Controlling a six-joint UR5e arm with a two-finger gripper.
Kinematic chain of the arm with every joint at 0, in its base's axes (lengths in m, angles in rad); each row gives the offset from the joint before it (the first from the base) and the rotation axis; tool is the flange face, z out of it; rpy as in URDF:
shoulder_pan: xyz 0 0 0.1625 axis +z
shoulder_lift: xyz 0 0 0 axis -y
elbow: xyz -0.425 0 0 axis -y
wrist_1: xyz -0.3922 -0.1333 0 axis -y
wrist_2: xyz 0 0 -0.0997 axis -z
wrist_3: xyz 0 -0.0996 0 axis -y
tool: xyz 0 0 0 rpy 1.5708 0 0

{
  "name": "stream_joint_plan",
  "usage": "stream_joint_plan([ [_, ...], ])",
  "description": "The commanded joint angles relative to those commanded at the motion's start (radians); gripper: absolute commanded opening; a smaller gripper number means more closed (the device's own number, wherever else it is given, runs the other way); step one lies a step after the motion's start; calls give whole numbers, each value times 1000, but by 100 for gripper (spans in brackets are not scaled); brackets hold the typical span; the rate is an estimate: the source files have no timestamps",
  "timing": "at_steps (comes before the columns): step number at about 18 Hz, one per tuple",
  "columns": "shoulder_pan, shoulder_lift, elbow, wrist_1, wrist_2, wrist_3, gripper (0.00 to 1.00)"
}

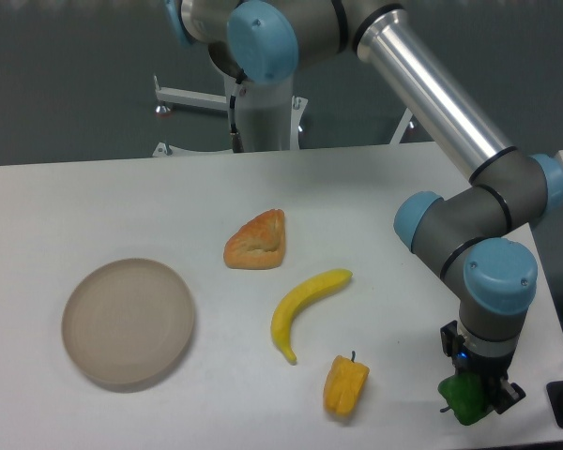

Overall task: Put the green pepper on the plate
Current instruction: 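Grip the green pepper with the gripper and lift it off the table, then carry the green pepper across the table to above the beige plate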

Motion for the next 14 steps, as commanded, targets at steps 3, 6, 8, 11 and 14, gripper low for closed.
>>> stream_joint_plan([
  [3, 0, 14, -11, -2, -2, -2, 40],
  [6, -3, 29, -18, -6, -9, -11, 40],
  [8, -14, 61, -55, -12, -14, -46, 40],
  [11, -26, 130, -142, -14, -18, -81, 40],
  [14, -48, 213, -248, -18, -50, -162, 40],
])
